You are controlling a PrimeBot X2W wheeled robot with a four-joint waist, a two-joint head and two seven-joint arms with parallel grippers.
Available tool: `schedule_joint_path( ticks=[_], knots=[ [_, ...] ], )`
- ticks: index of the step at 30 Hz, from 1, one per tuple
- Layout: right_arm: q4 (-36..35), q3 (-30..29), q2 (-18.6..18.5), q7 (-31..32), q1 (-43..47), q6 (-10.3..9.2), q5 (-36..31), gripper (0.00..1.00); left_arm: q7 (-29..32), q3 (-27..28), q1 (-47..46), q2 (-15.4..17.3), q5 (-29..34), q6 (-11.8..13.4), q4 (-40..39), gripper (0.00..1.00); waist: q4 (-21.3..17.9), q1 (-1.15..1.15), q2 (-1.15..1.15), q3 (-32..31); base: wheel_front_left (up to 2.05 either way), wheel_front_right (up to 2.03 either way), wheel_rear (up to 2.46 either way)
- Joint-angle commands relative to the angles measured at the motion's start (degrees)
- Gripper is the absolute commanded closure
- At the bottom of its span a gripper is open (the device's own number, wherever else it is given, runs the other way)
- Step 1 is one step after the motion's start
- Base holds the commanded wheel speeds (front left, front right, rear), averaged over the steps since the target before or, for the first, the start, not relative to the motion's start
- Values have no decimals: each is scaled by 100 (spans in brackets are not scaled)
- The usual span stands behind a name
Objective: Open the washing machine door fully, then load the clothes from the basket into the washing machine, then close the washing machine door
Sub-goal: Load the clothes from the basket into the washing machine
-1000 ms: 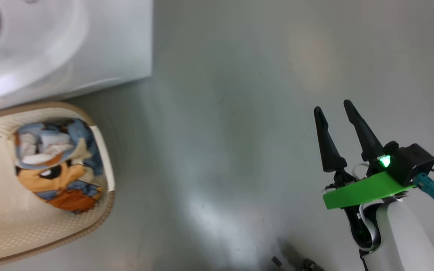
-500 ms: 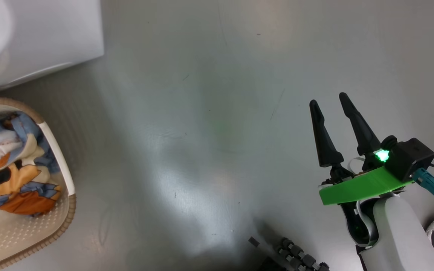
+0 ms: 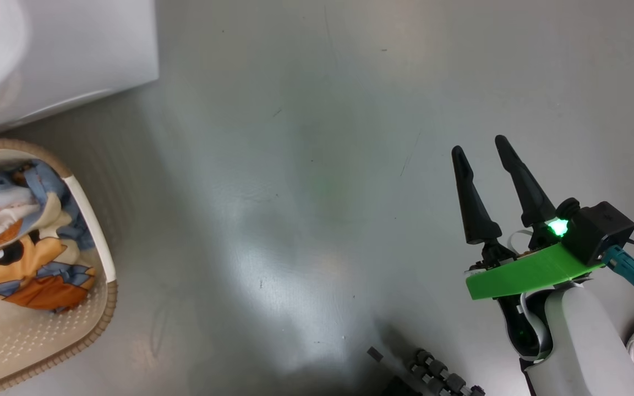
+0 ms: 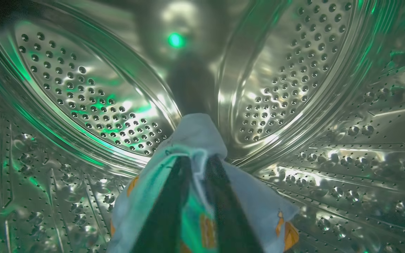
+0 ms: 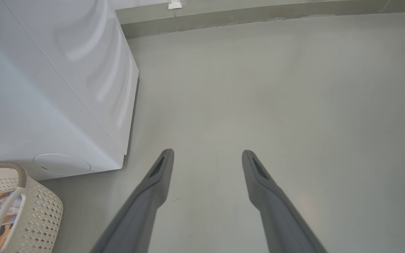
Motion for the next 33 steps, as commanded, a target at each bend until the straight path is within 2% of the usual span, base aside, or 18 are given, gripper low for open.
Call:
schedule_joint_path(
  ticks=[1, 16, 33],
  knots=[
    [-107, 99, -22, -68, 45, 16, -33, 0, -35, 75, 134, 270, 28, -15, -109, 0, 15, 0, 0, -6, 0, 0, 0],
    [-38, -40, -21, -68, 16, 16, -200, 0, -36, 214, 732, -11, -18, -15, -261, 0, 293, 0, 0, -404, 0, 0, 0],
    [173, -151, -21, -68, 131, 16, -707, 0, -36, 189, 2761, -793, -44, -15, -1122, 0, 1191, 0, 0, -1680, 0, 0, 0]
  ],
)
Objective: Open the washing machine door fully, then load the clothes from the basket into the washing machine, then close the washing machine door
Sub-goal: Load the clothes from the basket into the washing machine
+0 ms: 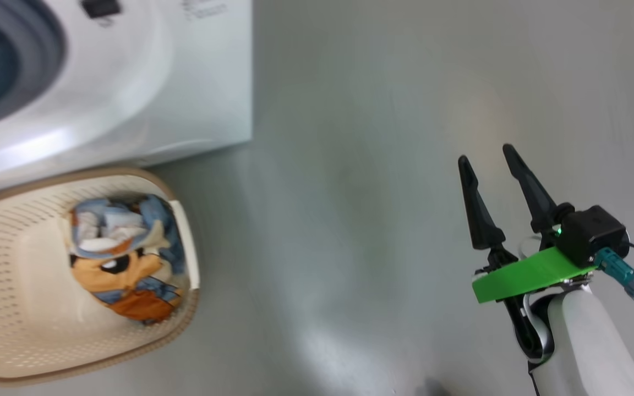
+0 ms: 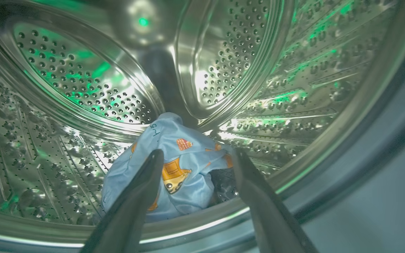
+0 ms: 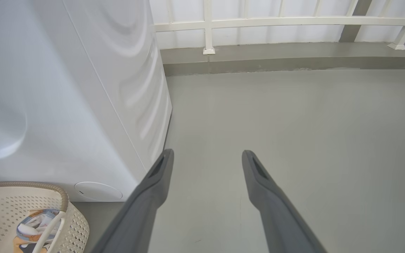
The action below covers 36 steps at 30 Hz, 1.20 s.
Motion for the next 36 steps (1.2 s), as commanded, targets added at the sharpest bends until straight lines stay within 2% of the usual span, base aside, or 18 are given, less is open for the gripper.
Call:
schedule_joint_path(
  ticks=[1, 9, 18, 26, 36],
  knots=[
    [-77, 70, -15, -68, 181, 16, -92, 0, -30, 109, 272, 221, -25, -15, -238, 0, 427, 0, 0, -511, 0, 0, 0],
    [39, 21, -15, -68, 414, 16, -241, 0, -30, 30, 1520, -151, 8, -15, -964, 0, 860, 0, 0, -1150, 0, 0, 0],
    [136, -20, -30, -68, 717, 16, -271, 0, -30, 276, 2974, -592, 197, 15, -1988, 0, 1190, 0, 0, -1766, 0, 0, 0],
    [193, -104, -46, -68, 1047, 16, -243, 0, -30, 454, 4103, -1079, 394, 86, -2674, 0, 1414, 0, 0, -2317, 0, 0, 0],
    [89, -239, -32, -68, 1486, 16, -27, 0, -30, 674, 5183, -1558, 570, 66, -3045, 0, 1475, 0, 0, -2995, 0, 0, 0]
  ],
)
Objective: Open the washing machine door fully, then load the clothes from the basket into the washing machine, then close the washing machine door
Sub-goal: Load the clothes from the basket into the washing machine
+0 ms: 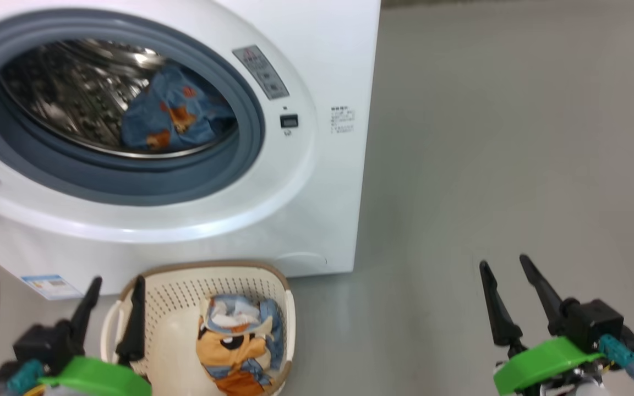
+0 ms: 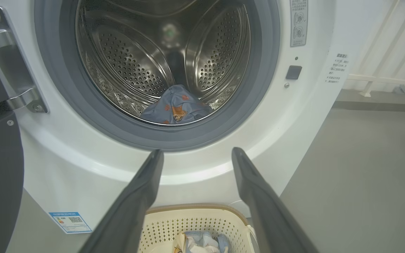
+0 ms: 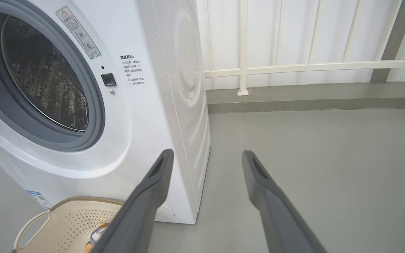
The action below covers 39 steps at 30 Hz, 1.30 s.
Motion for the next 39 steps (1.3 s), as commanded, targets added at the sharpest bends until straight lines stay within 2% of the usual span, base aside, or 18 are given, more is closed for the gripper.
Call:
schedule_joint_path(
  ticks=[1, 8, 15, 39],
  knots=[
    [-156, 124, -3, -69, 5, 16, 30, 0, -37, 230, -15, 89, 67, 14, -186, 0, 80, 0, 0, -278, 0, 0, 0],
    [-176, 125, 8, -69, 219, 16, 88, 0, -37, 350, 518, -232, 272, -4, -472, 0, 47, 0, 0, -555, 0, 0, 0],
    [-160, 148, 11, -69, 314, 16, 178, 0, -37, 427, 774, -384, 424, -27, -590, 0, 6, 0, 0, -683, 0, 0, 0],
    [-102, 278, 12, -69, 347, 16, 201, 0, -37, 449, 865, -538, 555, -64, -553, 0, -21, 0, 0, -770, 0, 0, 0]
  ],
)
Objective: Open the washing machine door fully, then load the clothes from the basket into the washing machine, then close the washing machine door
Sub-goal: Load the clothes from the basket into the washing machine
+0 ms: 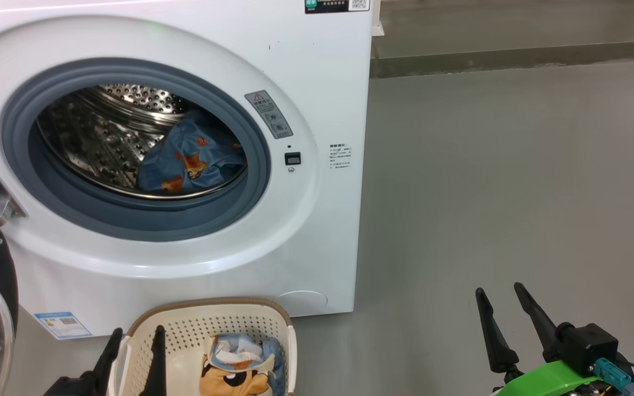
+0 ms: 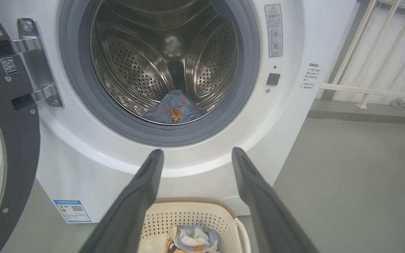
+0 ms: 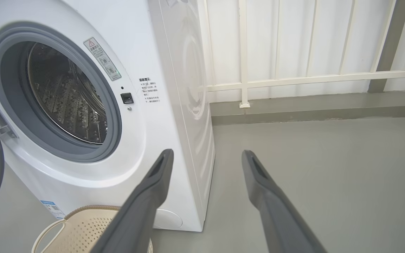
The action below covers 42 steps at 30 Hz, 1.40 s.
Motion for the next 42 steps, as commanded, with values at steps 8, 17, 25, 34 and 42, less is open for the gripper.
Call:
schedule_joint_path(
  ticks=[8, 17, 25, 34, 42],
  knots=[
    [-97, 204, -11, -69, -73, 16, -24, 0, -37, 172, -137, 41, 62, -14, -63, 0, -1, 0, 0, 36, 0, 0, 0],
    [-92, 190, -11, -69, -94, 16, -38, 0, -37, 157, -169, 48, 34, -15, -41, 0, -13, 0, 0, 71, 0, 0, 0],
    [-99, 186, -11, -69, -105, 16, -51, 0, -37, 138, -197, 45, 15, -15, -10, 0, -18, 0, 0, 112, 0, 0, 0],
    [-158, 156, -10, -69, -115, 16, -121, 0, -37, 131, -260, 30, -40, -15, 125, 0, -25, 0, 0, 414, 0, 0, 0],
    [-249, 131, -10, -69, -265, 16, -230, 0, -37, -12, -645, 17, -77, -15, 510, 0, 14, 0, 0, 1057, 0, 0, 0]
  ],
)
